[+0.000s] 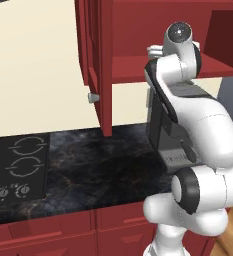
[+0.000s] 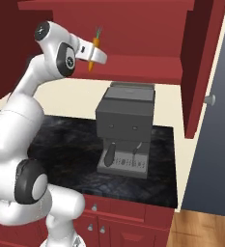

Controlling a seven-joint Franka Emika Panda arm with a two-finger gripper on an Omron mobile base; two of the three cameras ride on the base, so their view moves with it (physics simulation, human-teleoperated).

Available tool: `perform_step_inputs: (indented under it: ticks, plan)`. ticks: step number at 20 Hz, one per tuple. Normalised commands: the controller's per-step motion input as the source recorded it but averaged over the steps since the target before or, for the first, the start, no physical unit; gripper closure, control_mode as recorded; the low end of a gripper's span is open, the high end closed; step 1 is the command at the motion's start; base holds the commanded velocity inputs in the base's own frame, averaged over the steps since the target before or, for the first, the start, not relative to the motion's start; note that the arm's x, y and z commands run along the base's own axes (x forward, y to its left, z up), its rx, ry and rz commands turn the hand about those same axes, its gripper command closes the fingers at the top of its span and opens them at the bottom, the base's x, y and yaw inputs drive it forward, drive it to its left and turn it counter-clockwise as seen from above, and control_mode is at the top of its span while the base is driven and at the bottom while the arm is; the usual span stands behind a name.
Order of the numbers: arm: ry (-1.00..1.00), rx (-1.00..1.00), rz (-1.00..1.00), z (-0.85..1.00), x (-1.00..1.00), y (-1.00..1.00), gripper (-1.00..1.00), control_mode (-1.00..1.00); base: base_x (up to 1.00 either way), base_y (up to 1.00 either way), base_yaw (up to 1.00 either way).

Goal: Pick the carrot from the counter and place it in the cabinet. Then close the cabinet.

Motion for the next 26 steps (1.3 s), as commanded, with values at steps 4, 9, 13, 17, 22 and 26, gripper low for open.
perform_step_inputs:
  ticks: [4,9,13,17,22,26]
  plan:
    - [0.02,0.0,-0.01,-0.11,1.0,-0.05,1.0,-1.0,0.0,0.0,0.0]
    - [0.0,0.0,-0.01,-0.15,1.0,-0.02,-1.0,-1.0,0.0,0.0,0.0]
    - [0.0,0.0,0.0,-0.13,0.97,0.0,-1.0,-1.0,0.0,0.0,0.0]
    - [-0.17,-0.02,0.0,0.08,0.31,0.0,-1.0,-1.0,0.0,0.0,0.0]
    - [-0.19,-0.04,-0.01,0.26,-0.56,0.0,-1.0,-1.0,0.0,0.0,0.0]
    - [0.0,0.0,-0.01,0.03,-1.0,0.0,-1.0,-1.0,0.0,0.0,0.0]
